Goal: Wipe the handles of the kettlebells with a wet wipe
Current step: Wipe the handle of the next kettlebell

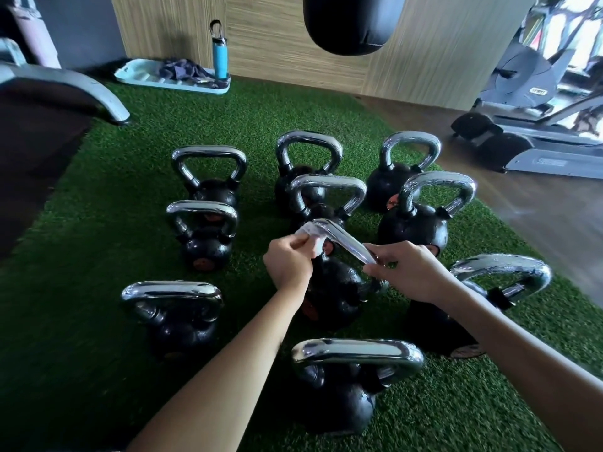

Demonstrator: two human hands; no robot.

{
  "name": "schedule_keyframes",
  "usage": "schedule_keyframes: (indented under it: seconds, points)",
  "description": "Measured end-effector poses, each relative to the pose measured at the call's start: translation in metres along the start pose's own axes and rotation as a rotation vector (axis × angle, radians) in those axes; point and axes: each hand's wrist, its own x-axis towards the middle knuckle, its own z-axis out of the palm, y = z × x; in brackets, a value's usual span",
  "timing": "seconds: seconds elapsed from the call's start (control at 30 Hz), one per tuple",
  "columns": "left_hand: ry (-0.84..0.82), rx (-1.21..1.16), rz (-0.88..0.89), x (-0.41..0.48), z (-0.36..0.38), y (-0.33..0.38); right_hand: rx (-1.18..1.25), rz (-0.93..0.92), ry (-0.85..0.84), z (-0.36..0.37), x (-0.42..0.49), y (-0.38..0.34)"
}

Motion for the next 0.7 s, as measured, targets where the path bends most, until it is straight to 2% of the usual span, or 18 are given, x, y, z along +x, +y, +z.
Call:
schedule_keyframes:
  seconds: [0.1, 0.23, 0.4, 0.5, 0.6, 0.7]
  points:
    - [-0.040, -0.003, 0.064, 0.006, -0.007, 0.005, 0.011, -0.001, -0.005, 0.000, 0.000, 0.002]
    - [-0.075, -0.065, 0.000, 0.012, -0.012, 0.001, 0.009, -0.008, -0.008, 0.000, -0.001, 0.002]
    - [-0.154, -0.054, 0.166, -0.016, -0.012, 0.010, 0.021, 0.007, -0.023, -0.002, 0.000, 0.001]
    - [-0.226, -0.047, 0.181, -0.025, -0.012, 0.013, 0.037, -0.008, -0.049, -0.003, 0.002, 0.004]
    - [-0.209, -0.035, 0.162, -0.014, -0.017, 0.014, 0.170, 0.016, -0.109, -0.007, 0.003, 0.006]
    - [-0.290, -0.025, 0.201, -0.025, -0.018, 0.020, 0.296, 0.021, -0.130, -0.007, 0.007, 0.020]
